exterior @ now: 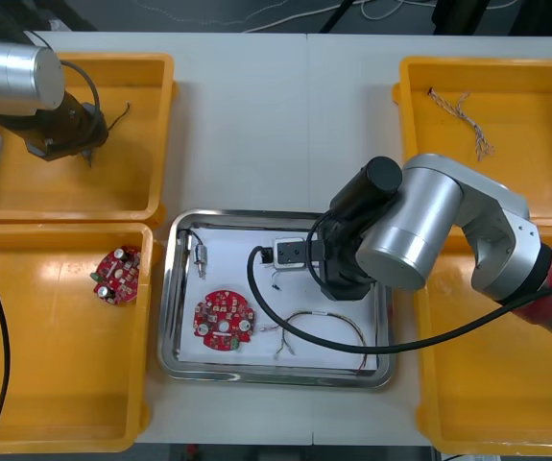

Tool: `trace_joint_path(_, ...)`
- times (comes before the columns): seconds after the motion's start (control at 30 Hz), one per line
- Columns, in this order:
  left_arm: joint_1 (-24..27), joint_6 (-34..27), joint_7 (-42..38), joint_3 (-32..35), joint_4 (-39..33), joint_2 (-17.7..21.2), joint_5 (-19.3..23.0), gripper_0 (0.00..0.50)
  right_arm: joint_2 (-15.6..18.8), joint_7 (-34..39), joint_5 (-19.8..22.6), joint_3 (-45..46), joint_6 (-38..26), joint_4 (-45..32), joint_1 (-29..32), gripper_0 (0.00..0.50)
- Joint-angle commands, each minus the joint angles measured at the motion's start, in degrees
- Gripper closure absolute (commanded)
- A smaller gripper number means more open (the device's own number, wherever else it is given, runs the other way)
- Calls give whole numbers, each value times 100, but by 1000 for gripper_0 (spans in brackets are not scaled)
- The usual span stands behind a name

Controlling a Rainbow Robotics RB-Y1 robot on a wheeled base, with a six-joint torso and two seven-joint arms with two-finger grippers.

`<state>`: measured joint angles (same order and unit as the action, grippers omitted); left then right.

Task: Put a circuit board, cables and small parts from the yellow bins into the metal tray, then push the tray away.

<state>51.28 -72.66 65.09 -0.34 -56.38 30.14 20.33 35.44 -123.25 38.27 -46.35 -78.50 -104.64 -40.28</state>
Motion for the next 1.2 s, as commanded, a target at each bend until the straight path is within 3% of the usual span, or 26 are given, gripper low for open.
trace_joint_path(0.03, 294, 68, 435, -125, -4, -61, -3, 253, -73, -164, -57, -129, 46, 14, 20, 500)
trace_joint_path(0.17, 294, 68, 426, -151, -4, -61, -3, 385, -64, -129, -57, -129, -7, 14, 11, 448)
trace_joint_path(0.2, 294, 68, 435, -151, -4, -61, -3, 442, -64, -129, -65, -129, 2, 14, 11, 396)
trace_joint_path(0.23, 294, 59, 426, -151, -4, -61, 6, 490, -64, -120, -65, -120, 2, 5, 11, 301)
trace_joint_path(0.3, 294, 68, 426, -160, 4, -61, 6, 500, -55, -103, -57, -85, 2, -21, 11, 129)
trace_joint_path(0.4, 294, 68, 426, -151, 4, -61, 24, 500, -64, -94, -21, -14, -25, -48, 11, 5)
trace_joint_path(0.63, 294, -161, 443, -54, -127, -52, 182, 500, -64, -94, 436, 232, -104, -56, 11, 0)
trace_joint_path(0.87, 294, -1224, 391, 192, -848, -34, 226, 500, -55, -24, 550, 513, -455, -452, 20, 0)
trace_joint_path(1.2, 294, -2490, 303, 447, -1815, 62, 279, 500, -64, 161, 603, 1321, -1598, -1331, 11, 0)
